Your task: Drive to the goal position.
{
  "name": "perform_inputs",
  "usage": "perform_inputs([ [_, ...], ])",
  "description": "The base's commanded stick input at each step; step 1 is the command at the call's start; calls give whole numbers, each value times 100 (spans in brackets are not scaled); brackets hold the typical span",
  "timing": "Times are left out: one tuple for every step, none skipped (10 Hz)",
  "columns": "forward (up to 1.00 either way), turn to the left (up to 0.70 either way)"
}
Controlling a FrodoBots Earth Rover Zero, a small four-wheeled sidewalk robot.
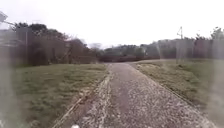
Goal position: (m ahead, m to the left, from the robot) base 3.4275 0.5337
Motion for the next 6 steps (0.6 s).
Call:
perform_inputs([
  [70,0],
  [70,0],
  [70,0],
  [70,0],
  [70,0],
  [70,0],
])
